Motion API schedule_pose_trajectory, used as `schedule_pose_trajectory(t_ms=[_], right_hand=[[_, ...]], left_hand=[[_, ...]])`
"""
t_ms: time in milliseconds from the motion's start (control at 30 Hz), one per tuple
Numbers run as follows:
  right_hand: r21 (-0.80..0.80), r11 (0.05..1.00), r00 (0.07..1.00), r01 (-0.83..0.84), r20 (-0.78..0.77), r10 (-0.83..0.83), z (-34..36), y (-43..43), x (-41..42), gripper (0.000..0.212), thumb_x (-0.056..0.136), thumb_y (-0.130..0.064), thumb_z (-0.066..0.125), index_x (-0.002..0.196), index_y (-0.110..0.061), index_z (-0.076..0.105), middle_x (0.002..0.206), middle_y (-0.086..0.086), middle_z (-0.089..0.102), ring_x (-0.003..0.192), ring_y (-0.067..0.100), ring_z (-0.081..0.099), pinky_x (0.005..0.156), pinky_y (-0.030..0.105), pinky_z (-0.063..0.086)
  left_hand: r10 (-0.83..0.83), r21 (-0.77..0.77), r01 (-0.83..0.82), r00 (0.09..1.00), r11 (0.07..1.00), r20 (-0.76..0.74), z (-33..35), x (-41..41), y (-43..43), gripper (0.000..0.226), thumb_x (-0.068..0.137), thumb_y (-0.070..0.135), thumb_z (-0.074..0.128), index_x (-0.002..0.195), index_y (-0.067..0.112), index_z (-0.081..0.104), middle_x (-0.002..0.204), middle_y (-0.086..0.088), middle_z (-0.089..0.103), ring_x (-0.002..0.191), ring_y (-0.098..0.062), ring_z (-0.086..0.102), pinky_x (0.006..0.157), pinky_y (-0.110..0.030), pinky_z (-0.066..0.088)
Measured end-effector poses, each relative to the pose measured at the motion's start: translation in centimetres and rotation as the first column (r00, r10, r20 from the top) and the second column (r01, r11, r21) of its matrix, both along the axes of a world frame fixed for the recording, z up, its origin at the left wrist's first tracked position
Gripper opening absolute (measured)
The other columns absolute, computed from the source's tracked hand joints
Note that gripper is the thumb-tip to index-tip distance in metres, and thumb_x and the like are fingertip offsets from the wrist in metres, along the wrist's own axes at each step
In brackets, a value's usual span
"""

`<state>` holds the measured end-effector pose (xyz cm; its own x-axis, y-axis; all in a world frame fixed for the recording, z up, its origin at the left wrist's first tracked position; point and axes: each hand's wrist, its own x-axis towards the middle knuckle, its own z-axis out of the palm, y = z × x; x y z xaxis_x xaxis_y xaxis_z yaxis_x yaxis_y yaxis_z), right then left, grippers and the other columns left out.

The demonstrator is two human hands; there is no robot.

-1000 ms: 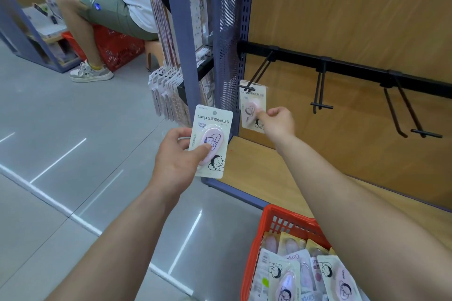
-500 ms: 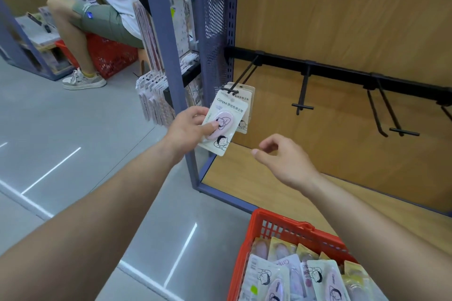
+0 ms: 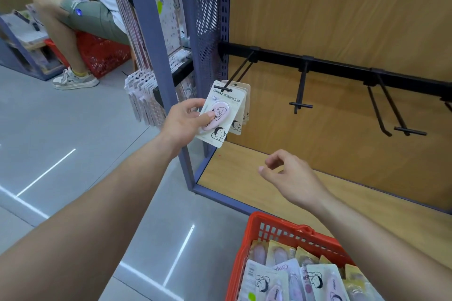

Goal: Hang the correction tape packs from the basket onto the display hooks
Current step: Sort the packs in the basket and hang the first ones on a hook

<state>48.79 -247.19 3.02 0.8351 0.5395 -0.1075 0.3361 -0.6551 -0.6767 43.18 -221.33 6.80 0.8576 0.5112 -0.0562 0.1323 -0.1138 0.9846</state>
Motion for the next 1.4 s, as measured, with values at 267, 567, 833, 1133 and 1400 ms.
schedule_pose_trajectory(t_ms=[267, 567, 833, 1133, 1400], right_hand=[[-0.039, 0.999, 1.0, 0.01, 0.015, -0.009, -0.8, -0.8, 0.4, 0.031, 0.095, -0.051, 0.063, 0.112, -0.025, 0.06, 0.109, -0.014, 0.063, 0.091, 0.011, 0.059, 0.064, 0.022, 0.037], [-0.095, 0.995, 0.998, -0.016, 0.063, 0.022, -0.5, -1.1, 0.1, 0.029, 0.096, -0.052, 0.063, 0.111, -0.028, 0.059, 0.113, -0.013, 0.062, 0.097, 0.012, 0.061, 0.072, 0.029, 0.039], [-0.162, 0.986, 0.996, 0.029, 0.083, -0.016, -0.6, -4.6, -0.8, 0.028, 0.094, -0.051, 0.064, 0.109, -0.028, 0.059, 0.112, -0.012, 0.061, 0.098, 0.012, 0.06, 0.08, 0.032, 0.044], [-0.223, 0.969, 0.992, 0.103, -0.046, -0.116, -4.6, -13.8, -6.2, 0.026, 0.092, -0.046, 0.07, 0.101, -0.024, 0.058, 0.108, -0.003, 0.063, 0.098, 0.02, 0.061, 0.087, 0.036, 0.05], [-0.222, 0.938, 0.905, 0.268, -0.276, -0.324, -10.4, -23.1, -9.5, 0.031, 0.095, -0.038, 0.07, 0.114, -0.018, 0.057, 0.113, 0.002, 0.064, 0.104, 0.022, 0.06, 0.085, 0.037, 0.047]], left_hand=[[-0.02, 0.127, 0.017, 1.0, 0.992, 0.024, -0.6, -0.4, 0.2, 0.024, 0.098, 0.016, 0.069, 0.119, 0.026, 0.075, 0.099, -0.002, 0.08, 0.082, -0.011, 0.075, 0.074, -0.021, 0.056], [0.107, 0.149, -0.103, 0.994, 0.983, -0.017, -0.5, 1.3, -0.8, 0.021, 0.095, 0.02, 0.073, 0.095, 0.041, 0.074, 0.076, 0.017, 0.075, 0.075, -0.007, 0.073, 0.069, -0.023, 0.057], [0.129, 0.446, 0.075, 0.903, 0.892, -0.409, -1.1, 0.1, -3.2, 0.081, 0.092, 0.051, 0.07, 0.157, 0.015, 0.037, 0.144, -0.006, 0.058, 0.135, -0.029, 0.052, 0.107, -0.038, 0.044], [-0.167, 0.505, 0.576, 0.749, 0.643, -0.642, -3.8, -8.4, -13.7, 0.076, 0.091, 0.054, 0.068, 0.153, 0.017, 0.043, 0.152, -0.003, 0.052, 0.138, -0.023, 0.05, 0.107, -0.033, 0.043], [-0.305, 0.336, 0.735, 0.587, 0.589, -0.749, -12.5, -13.4, -23.7, 0.077, 0.091, 0.053, 0.069, 0.153, 0.02, 0.041, 0.155, -0.003, 0.047, 0.14, -0.023, 0.046, 0.112, -0.036, 0.04]])
